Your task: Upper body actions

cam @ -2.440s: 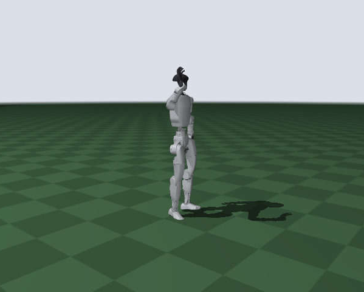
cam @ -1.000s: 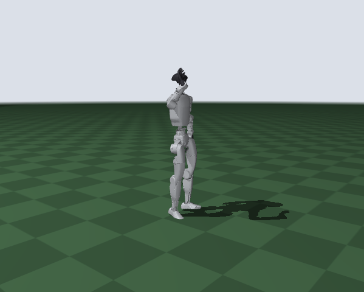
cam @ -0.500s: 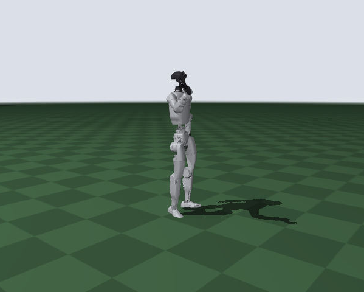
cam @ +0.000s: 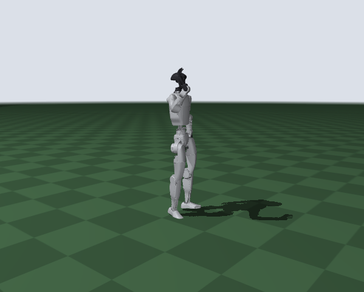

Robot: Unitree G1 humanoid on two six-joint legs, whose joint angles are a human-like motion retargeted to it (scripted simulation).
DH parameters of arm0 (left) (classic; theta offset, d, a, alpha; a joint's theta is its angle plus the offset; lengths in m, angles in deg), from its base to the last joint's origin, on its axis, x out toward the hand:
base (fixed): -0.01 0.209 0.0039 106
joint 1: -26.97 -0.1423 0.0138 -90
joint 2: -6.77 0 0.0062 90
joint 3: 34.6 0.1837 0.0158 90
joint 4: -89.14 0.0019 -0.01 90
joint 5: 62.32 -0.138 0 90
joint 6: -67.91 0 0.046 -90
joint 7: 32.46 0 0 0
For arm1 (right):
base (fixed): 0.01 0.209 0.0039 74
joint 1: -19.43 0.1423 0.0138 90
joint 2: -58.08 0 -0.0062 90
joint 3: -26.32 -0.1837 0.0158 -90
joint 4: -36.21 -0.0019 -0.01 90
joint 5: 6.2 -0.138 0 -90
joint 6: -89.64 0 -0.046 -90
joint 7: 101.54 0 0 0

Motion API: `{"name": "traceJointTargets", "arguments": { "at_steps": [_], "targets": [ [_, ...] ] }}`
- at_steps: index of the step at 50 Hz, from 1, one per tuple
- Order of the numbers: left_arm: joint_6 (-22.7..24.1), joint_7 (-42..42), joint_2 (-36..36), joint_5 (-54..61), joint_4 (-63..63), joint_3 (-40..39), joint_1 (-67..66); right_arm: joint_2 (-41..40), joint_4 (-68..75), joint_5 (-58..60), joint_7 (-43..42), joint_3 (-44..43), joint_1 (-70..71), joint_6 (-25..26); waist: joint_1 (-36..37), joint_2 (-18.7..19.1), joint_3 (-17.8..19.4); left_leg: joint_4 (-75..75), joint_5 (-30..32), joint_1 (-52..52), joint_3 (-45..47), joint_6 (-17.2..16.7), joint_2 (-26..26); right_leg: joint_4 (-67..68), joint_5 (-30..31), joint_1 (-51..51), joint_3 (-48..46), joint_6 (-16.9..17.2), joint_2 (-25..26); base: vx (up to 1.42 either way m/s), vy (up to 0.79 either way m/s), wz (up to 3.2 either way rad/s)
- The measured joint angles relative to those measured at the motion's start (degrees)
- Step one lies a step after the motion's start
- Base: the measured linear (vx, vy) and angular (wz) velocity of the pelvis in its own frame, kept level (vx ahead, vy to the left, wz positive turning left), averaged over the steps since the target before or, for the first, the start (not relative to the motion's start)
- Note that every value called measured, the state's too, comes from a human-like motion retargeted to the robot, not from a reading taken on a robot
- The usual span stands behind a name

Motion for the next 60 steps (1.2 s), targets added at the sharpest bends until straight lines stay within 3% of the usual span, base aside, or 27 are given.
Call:
{"name": "traceJointTargets", "arguments": {
  "at_steps": [5, 10, 15, 20, 23, 27, 30, 35, 40, 43, 45, 48, 52, 57, 60],
  "targets": [
    [-0.39, -0.21, 0.40, -0.26, 1.79, -0.23, -0.61, -12.26, 6.69, -24.65, 4.19, -0.75, 1.96, 2.14, -1.00, -0.33, -0.68, -0.31, -0.18, 0.35, -1.47, 0.00, -0.41, -0.15, -0.17, 0.27, -1.34, 0.12, -0.12, 0.01, -0.01, 0.19],
    [-0.79, -0.20, 0.67, -0.63, 3.42, -0.64, -1.81, -17.48, 8.06, -40.50, 8.54, -0.57, 3.33, -4.95, -0.89, -0.16, -0.72, -0.12, -0.09, 0.21, -0.85, -0.04, -0.10, -0.11, -0.17, 0.29, -0.71, 0.09, 0.07, 0.01, -0.01, -0.06],
    [-1.11, -0.52, 0.97, -1.05, 4.51, -1.03, -2.66, -12.30, 5.91, -29.71, 5.15, 1.74, 3.04, -5.95, -0.89, 0.02, -0.52, -0.22, -0.15, 0.48, -0.12, -0.07, 0.10, -0.08, -0.13, 0.18, -0.25, -0.01, 0.21, 0.00, 0.00, 0.00],
    [-1.35, -0.39, 1.03, -1.00, 4.76, -0.97, -3.08, -3.71, 0.88, -14.52, 3.46, 6.17, 3.64, -10.08, -0.69, 0.32, -0.19, -0.29, -0.26, 0.87, 0.59, -0.13, 0.22, 0.05, -0.01, 0.00, 0.54, -0.14, 0.24, 0.00, 0.00, 0.00],
    [-1.42, -0.38, 1.06, -0.95, 4.38, -0.88, -2.93, 3.06, -4.40, -0.44, 2.22, 8.65, 4.68, -12.66, -0.71, 0.48, -0.05, -0.36, -0.30, 0.97, 0.93, -0.16, 0.30, 0.10, 0.05, -0.16, 0.88, -0.19, 0.25, 0.00, 0.00, 0.00],
    [-1.24, -0.12, 0.96, -0.73, 3.26, -0.60, -2.35, 9.12, -11.34, 12.81, 0.53, 10.16, 5.44, -10.47, -0.90, 0.58, 0.01, -0.39, -0.24, 0.83, 0.98, -0.16, 0.37, 0.11, 0.08, -0.31, 0.91, -0.18, 0.26, 0.00, 0.00, 0.00],
    [-0.91, 0.43, 0.65, -0.46, 2.09, -0.24, -1.85, 9.95, -13.79, 14.96, 1.35, 9.91, 5.07, -8.46, -0.99, 0.70, 0.04, -0.43, -0.16, 0.73, 0.89, -0.13, 0.40, 0.09, 0.06, -0.31, 0.77, -0.17, 0.30, 0.00, 0.00, 0.00],
    [-0.46, 1.02, 0.16, 0.06, -0.01, 0.08, -0.70, 4.47, -10.39, 9.15, 0.91, 5.20, 1.55, -7.68, -1.10, 0.59, 0.37, -0.40, -0.01, 0.58, 0.46, -0.06, 0.38, 0.00, 0.06, -0.12, 0.36, -0.10, 0.30, 0.00, 0.00, 0.00],
    [0.14, 1.81, 0.22, 0.56, -1.51, 0.73, -0.73, -6.77, -2.23, -3.40, 0.52, -1.63, -1.45, 2.61, -1.09, 0.00, 0.47, -0.34, 0.11, 0.39, 0.08, -0.01, 0.25, -0.15, 0.08, 0.08, -0.09, -0.08, 0.24, 0.00, 0.00, 0.00],
    [0.41, 3.53, 0.24, 1.50, -1.03, 1.31, -1.02, -14.95, 1.89, -13.88, 1.26, -5.40, -2.20, 5.27, -1.34, -0.07, 0.62, -0.34, 0.12, 0.48, 0.14, 0.03, 0.29, -0.17, 0.14, 0.15, -0.09, -0.12, 0.30, 0.00, 0.00, 0.00],
    [0.57, 5.22, 0.22, 1.92, -0.21, 1.60, -1.19, -19.52, 3.80, -20.62, 2.57, -6.71, -3.31, 3.17, -1.44, 0.11, 0.85, -0.35, 0.08, 0.64, 0.35, 0.07, 0.40, -0.15, 0.20, 0.16, 0.11, -0.19, 0.45, 0.00, 0.00, -0.09],
    [0.48, 6.96, 0.13, 1.94, 0.92, 1.83, -1.48, -22.68, 5.82, -27.19, 7.11, -6.04, -7.84, -4.92, -1.61, 0.45, 1.72, -0.35, -0.01, 1.13, 0.82, 0.08, 0.62, -0.09, 0.31, 0.34, 0.58, -0.32, 0.65, 0.01, 0.02, -0.21],
    [0.10, 6.63, 0.09, 1.06, 1.67, 1.83, -1.85, -21.85, 9.05, -22.50, 11.55, -3.49, -18.73, -12.11, -1.57, 0.79, 3.26, -0.41, -0.04, 1.88, 1.36, 0.12, 0.83, -0.06, 0.44, 0.77, 1.08, -0.45, 0.87, 0.00, 0.01, -0.05],
    [-0.22, 5.11, 0.44, 0.86, 1.89, 2.32, -2.21, -21.71, 20.00, -9.27, 20.91, 5.45, -33.43, -14.27, -1.11, 0.63, 4.06, -0.40, 0.08, 1.98, 1.31, 0.08, 0.88, -0.16, 0.42, 1.06, 0.88, -0.47, 0.89, 0.00, 0.00, 0.00],
    [-0.63, 4.37, 0.46, 0.97, 1.90, 2.88, -2.34, -25.43, 33.31, -3.93, 31.56, 13.97, -40.08, -11.15, -0.90, 0.50, 4.15, -0.36, 0.21, 1.96, 0.97, 0.02, 0.82, -0.24, 0.33, 1.32, 0.52, -0.50, 0.88, 0.00, 0.00, 0.00]
  ]
}}
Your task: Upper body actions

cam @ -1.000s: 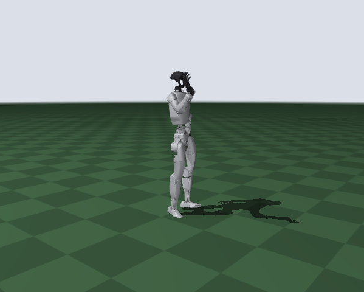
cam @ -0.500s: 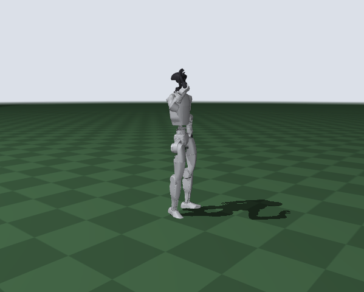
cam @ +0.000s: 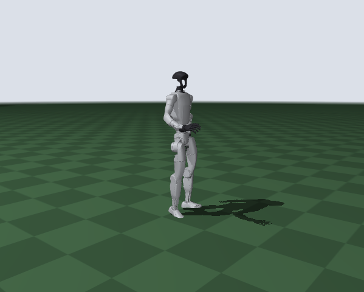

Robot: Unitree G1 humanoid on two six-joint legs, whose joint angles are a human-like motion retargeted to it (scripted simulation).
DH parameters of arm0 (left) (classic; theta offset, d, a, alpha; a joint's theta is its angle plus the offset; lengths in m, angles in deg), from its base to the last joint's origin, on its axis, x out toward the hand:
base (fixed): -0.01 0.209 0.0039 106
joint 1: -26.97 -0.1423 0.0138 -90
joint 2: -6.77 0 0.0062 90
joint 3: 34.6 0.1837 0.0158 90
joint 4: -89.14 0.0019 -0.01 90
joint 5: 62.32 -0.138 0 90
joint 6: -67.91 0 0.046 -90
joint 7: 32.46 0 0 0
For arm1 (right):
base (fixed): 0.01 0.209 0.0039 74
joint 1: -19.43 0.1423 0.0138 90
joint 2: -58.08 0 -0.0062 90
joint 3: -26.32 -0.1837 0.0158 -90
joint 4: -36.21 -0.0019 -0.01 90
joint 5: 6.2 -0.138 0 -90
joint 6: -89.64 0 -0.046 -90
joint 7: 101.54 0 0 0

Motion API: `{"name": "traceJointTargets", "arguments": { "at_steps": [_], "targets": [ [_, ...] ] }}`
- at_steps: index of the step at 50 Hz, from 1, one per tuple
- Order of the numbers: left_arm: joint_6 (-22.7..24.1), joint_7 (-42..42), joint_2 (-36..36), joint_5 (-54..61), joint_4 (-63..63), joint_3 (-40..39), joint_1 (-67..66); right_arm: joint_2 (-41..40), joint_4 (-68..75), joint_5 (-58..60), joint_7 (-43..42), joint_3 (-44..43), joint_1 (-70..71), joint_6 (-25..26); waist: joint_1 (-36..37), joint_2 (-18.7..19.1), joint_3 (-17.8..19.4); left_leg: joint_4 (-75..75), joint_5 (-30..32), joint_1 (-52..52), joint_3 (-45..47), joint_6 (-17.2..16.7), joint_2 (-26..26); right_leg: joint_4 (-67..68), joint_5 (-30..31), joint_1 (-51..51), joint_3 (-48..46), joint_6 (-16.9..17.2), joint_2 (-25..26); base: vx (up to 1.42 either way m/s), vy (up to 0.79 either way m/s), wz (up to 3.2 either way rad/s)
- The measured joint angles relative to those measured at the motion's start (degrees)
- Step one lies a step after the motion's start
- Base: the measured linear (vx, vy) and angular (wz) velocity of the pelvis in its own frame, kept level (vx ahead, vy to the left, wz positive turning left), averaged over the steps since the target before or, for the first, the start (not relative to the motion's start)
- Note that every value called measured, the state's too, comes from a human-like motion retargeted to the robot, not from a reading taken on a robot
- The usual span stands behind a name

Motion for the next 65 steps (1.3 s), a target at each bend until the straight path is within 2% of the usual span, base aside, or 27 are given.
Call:
{"name": "traceJointTargets", "arguments": {
  "at_steps": [3, 5, 10, 12, 15, 18, 21, 32, 40, 44, 51, 65],
  "targets": [
    [-0.28, 0.33, -0.39, -0.02, -0.33, 0.77, 0.17, -6.03, 14.69, 3.40, 4.89, 5.47, -4.31, 8.19, 0.59, 0.19, 0.58, 0.04, 0.11, 0.20, -0.30, -0.02, 0.02, -0.02, -0.08, 0.37, -0.22, -0.05, 0.10, 0.00, 0.00, 0.00],
    [-0.21, 0.69, -0.61, -0.04, -0.66, 1.44, 0.37, -9.56, 22.67, 5.34, 4.52, 7.75, -5.87, 11.72, 1.15, 0.38, 1.17, 0.02, 0.16, 0.43, -0.37, -0.02, 0.09, -0.01, -0.10, 0.60, -0.24, -0.08, 0.20, 0.00, 0.00, 0.00],
    [0.66, -0.34, -1.15, -0.67, -2.11, 4.25, 0.54, -16.82, 45.34, 8.33, 2.20, 12.89, -6.64, 14.86, 1.49, 1.34, 2.91, 0.20, 0.31, 0.74, -0.51, -0.05, 0.41, 0.01, -0.08, 1.18, -0.30, -0.12, 0.46, 0.00, 0.00, 0.00],
    [0.76, -0.43, -0.98, -1.42, -2.18, 5.42, 0.65, -18.55, 51.91, 8.17, 4.39, 14.17, -5.93, 15.62, 1.31, 1.60, 3.12, 0.24, 0.37, 0.69, -0.49, -0.06, 0.48, -0.01, -0.03, 1.17, -0.36, -0.22, 0.54, 0.00, 0.00, 0.00],
    [0.65, -0.25, -0.67, -2.65, -1.74, 7.14, 1.15, -19.35, 57.43, 5.53, 13.00, 15.32, -4.96, 17.11, 3.99, 1.96, 3.27, 0.09, 0.03, 1.00, 2.21, -0.17, 0.92, 0.20, -0.11, 0.43, 2.02, -1.23, 1.40, -0.03, 0.04, -0.81],
    [0.39, -0.35, -0.53, -3.15, -1.28, 8.72, 1.66, -18.61, 58.78, 1.33, 28.47, 12.81, -3.65, 16.78, 6.55, 2.28, 3.11, 0.09, -0.27, 0.95, 4.49, -0.31, 1.34, 0.47, 0.06, -0.21, 4.48, -0.80, 0.91, -0.02, 0.03, -0.72],
    [0.18, -0.44, -0.39, -3.31, -1.25, 10.37, 1.89, -16.89, 58.81, -0.68, 34.02, 11.66, -2.45, 16.63, 5.44, 2.55, 3.00, 0.23, -0.09, 0.56, 3.40, -0.20, 1.17, 0.88, 0.46, -0.86, 3.58, -0.58, 0.37, -0.02, 0.02, 0.24],
    [-0.02, -0.23, -0.04, -4.17, -2.50, 12.25, 3.62, -14.55, 56.68, 1.91, 23.73, 12.10, -1.83, 16.63, 4.69, 2.38, 2.58, 0.51, 0.28, -0.56, 1.16, -0.09, 0.43, 0.81, 0.56, -1.10, 1.50, -0.48, -0.32, -0.01, 0.01, 0.09],
    [0.22, -0.58, 0.04, -4.24, -1.88, 13.21, 4.41, -17.19, 60.33, 3.44, 27.61, 14.28, -3.35, 15.25, 3.65, 2.16, 2.71, 0.19, 0.48, -0.44, -0.57, -0.10, 0.28, 0.52, 0.17, -0.54, -0.56, -0.48, -0.04, 0.01, -0.02, 0.20],
    [0.30, -1.12, 0.17, -5.47, -1.06, 14.03, 4.38, -18.03, 60.67, 2.76, 27.44, 13.97, -3.98, 16.77, 3.16, 1.91, 2.49, -0.19, 0.57, -0.27, -1.12, -0.09, 0.09, 0.29, 0.07, -0.29, -1.16, -0.16, -0.30, 0.01, -0.01, 0.12],
    [0.31, -1.24, -0.18, -5.09, -0.56, 13.70, 3.97, -16.68, 60.55, -0.04, 30.10, 11.91, -3.20, 13.90, 1.57, 2.07, 2.05, -0.42, 0.64, -0.44, -1.91, -0.24, 0.18, 0.39, 0.09, -0.75, -2.01, -0.18, -0.34, 0.00, 0.00, 0.13],
    [0.14, -1.88, 0.03, -5.86, -0.74, 14.14, 3.95, -17.05, 61.24, -0.99, 29.52, 11.93, -3.28, 13.86, 2.79, 2.30, 1.81, -0.45, 0.52, -0.29, 0.08, -0.06, 0.42, -0.09, -0.18, -0.63, -0.27, -1.18, 1.11, 0.00, 0.00, -0.07]
  ]
}}
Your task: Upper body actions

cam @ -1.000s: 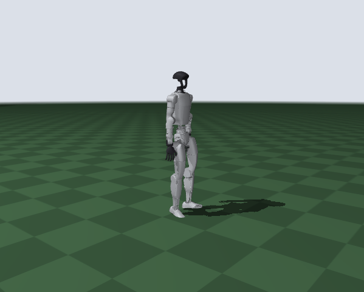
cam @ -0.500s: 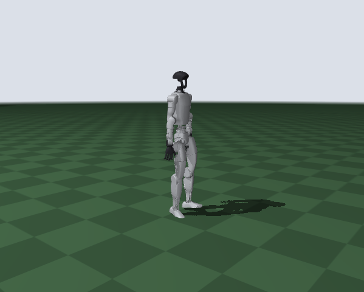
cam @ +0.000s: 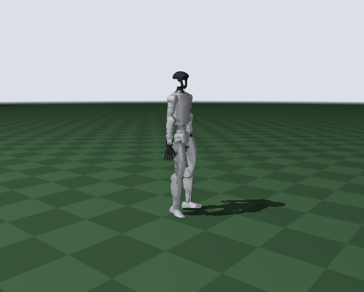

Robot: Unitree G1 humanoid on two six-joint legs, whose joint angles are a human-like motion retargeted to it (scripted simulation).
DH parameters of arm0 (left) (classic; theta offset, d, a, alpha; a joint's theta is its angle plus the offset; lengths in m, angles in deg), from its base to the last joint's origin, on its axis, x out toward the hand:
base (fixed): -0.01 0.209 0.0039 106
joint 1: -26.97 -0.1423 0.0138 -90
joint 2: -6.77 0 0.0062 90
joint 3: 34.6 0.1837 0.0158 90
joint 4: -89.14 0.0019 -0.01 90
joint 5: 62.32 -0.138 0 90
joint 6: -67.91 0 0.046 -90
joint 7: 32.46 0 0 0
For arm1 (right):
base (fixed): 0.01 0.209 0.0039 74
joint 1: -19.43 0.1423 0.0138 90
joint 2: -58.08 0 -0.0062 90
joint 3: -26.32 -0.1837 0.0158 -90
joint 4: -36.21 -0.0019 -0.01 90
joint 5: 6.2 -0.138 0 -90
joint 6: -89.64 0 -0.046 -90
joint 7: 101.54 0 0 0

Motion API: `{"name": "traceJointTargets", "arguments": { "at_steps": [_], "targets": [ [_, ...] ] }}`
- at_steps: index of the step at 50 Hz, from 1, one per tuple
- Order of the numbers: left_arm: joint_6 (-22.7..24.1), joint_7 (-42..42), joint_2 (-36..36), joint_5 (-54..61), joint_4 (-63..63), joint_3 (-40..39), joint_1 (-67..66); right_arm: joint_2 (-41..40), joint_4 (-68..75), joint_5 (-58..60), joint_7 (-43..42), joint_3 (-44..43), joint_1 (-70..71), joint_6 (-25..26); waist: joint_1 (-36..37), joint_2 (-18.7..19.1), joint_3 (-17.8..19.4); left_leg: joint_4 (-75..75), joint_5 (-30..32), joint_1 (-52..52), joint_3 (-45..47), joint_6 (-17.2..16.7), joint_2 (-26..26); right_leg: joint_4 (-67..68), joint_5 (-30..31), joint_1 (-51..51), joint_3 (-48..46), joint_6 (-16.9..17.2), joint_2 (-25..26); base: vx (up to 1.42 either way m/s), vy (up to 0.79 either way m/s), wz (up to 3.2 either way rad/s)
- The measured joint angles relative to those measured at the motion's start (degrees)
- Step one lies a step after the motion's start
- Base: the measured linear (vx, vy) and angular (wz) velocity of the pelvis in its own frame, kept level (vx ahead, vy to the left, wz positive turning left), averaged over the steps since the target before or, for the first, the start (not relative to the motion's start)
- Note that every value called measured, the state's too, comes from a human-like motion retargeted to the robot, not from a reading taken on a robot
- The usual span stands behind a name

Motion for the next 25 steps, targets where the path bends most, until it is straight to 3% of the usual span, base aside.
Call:
{"name": "traceJointTargets", "arguments": {
  "at_steps": [25],
  "targets": [
    [-0.28, -0.94, 0.27, -0.09, 0.73, -0.13, 0.44, -0.13, -0.38, 0.38, -1.63, -0.21, 0.57, 0.13, -1.11, 0.24, -0.39, 0.47, 0.38, -0.78, -0.07, 0.21, -0.02, -0.11, 0.34, -0.14, 0.07, -0.03, -0.01, 0.00, 0.00, 0.00]
  ]
}}
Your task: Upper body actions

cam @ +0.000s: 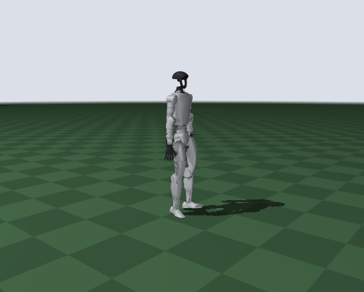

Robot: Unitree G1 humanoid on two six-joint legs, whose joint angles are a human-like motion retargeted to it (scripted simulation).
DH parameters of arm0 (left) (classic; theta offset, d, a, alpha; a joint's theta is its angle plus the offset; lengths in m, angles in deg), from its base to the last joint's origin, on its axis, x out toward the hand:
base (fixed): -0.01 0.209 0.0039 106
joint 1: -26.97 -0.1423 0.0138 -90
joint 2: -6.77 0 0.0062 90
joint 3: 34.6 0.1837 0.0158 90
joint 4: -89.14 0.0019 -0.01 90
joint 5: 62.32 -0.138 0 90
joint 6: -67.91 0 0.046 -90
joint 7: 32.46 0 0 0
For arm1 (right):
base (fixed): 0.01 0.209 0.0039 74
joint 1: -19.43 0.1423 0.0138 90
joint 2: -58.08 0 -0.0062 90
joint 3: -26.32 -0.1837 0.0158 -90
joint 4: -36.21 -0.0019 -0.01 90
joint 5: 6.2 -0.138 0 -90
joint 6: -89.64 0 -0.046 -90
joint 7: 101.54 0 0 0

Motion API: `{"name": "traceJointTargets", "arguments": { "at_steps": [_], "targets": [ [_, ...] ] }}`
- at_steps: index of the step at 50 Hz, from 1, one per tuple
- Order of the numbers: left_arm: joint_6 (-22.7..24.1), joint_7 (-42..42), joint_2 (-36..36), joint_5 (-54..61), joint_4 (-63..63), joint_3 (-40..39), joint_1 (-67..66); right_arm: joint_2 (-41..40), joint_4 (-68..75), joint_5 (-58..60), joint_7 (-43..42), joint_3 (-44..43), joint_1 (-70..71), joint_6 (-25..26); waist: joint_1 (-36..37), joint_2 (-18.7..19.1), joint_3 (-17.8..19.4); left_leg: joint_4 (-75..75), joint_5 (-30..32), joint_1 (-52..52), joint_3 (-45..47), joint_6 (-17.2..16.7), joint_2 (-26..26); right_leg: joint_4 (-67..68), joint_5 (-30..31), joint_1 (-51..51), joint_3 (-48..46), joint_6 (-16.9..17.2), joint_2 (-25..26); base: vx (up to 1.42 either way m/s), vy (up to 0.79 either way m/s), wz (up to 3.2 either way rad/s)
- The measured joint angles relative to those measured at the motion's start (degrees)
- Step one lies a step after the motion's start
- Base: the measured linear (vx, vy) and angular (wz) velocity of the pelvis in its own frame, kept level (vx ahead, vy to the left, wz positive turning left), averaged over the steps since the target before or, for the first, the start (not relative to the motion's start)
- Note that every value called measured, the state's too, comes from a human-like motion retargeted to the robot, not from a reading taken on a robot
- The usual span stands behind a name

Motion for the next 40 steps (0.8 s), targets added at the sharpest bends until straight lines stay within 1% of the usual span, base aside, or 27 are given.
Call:
{"name": "traceJointTargets", "arguments": {
  "at_steps": [22, 27, 30, 33, 37, 40],
  "targets": [
    [-0.03, -0.49, 0.16, 1.02, -0.93, -1.37, 0.67, 0.13, 0.25, -1.79, -0.32, -0.33, 0.28, -0.20, -0.55, -0.13, -0.77, -0.09, -0.14, 0.21, -0.32, -0.27, 0.06, 0.15, -0.07, -0.01, -0.18, 0.43, -0.51, 0.00, 0.00, 0.01],
    [0.77, -1.00, 0.29, -0.24, -0.89, -3.04, 0.41, -0.11, -0.44, -2.18, 0.04, -2.30, 0.52, -0.13, -0.79, -0.16, -0.91, -0.08, -0.18, 0.30, -0.28, -0.31, 0.10, 0.22, -0.09, 0.01, -0.12, 0.48, -0.57, 0.00, 0.00, 0.00],
    [2.78, -2.07, 1.57, -3.21, -1.13, -5.78, 0.68, -0.30, -0.54, -3.61, 0.46, -6.54, 1.37, 0.08, -0.90, -0.15, -0.68, -0.02, -0.17, 0.44, -0.36, -0.34, 0.12, 0.23, -0.10, 0.21, -0.19, 0.49, -0.57, 0.00, 0.00, 0.00],
    [3.28, -3.45, 5.43, -8.67, -1.53, -10.39, 1.82, 1.01, 1.70, -6.35, 1.68, -13.41, 4.20, 0.30, -1.01, -0.26, -0.74, 0.01, -0.11, 0.42, -0.44, -0.35, 0.10, 0.20, -0.12, 0.30, -0.34, 0.46, -0.59, 0.00, 0.00, 0.00],
    [1.78, -4.16, 14.77, -13.76, -2.52, -17.46, 4.11, 4.61, 4.60, -11.86, 1.53, -27.45, 9.71, 1.85, -1.32, -0.20, -2.09, -0.08, 0.02, -0.21, -0.59, -0.35, 0.09, 0.13, -0.14, -0.19, -0.64, 0.48, -0.64, 0.00, 0.00, 0.00],
    [-0.99, -3.27, 24.09, -14.63, -2.73, -23.65, 6.70, 11.65, 5.11, -18.41, 2.44, -36.59, 14.52, 3.74, -1.10, -0.38, -3.08, -0.03, 0.09, -0.68, -0.79, -0.34, -0.01, 0.13, -0.18, -0.52, -0.86, 0.45, -0.70, 0.00, 0.00, 0.00]
  ]
}}
